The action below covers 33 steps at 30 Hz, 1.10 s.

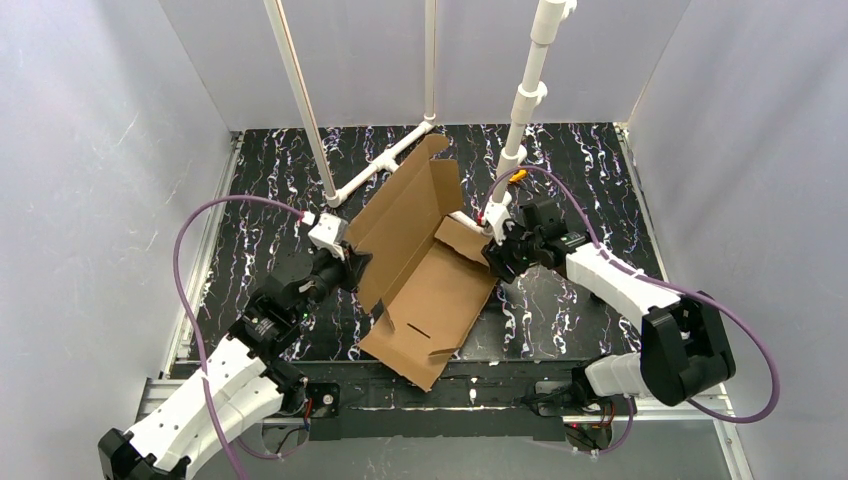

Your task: Fold the paper box

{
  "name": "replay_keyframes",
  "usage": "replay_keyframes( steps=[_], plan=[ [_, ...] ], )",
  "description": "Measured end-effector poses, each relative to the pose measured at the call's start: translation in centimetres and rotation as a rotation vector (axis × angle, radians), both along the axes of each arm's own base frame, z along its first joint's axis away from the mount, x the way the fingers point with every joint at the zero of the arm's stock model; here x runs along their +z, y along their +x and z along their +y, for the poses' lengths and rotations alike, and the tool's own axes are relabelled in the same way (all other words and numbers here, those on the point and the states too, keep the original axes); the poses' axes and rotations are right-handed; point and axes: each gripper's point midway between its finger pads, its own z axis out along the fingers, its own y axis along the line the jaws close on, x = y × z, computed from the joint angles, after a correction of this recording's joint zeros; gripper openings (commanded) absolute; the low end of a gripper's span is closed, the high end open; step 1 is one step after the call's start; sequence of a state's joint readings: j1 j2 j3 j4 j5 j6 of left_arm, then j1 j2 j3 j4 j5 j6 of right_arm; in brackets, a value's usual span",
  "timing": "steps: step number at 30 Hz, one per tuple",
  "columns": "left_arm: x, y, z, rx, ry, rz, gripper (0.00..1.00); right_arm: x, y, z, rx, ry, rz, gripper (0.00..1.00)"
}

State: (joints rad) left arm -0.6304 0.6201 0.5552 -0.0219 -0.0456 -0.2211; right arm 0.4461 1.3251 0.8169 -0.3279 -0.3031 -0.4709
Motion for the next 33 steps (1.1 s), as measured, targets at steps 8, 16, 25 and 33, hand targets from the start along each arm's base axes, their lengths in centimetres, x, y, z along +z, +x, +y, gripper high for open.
replay_keyframes(
  steps=[8,16,25,33],
  plan=[
    [-0.3,-0.3,-2.0,-0.111,0.008,0.004,0.00,-0.2,1.0,0.6,-0.019,0.027,-0.019,0.65],
    [0.0,-1.0,-2.9,-0.197,0.026,-0.006,0.00,-0.5,1.4,1.3,-0.005,0.052,-0.016,0.64],
    [0.3,-1.1,-3.0,-0.227,0.052,-0.022,0.00,0.0,0.8,1.2,0.038,0.059,-0.022,0.65],
    [0.3,-1.0,-3.0,-0.237,0.071,-0.033,0.00,3.9,0.7,-0.6,0.064,0.129,-0.115,0.69]
  ],
)
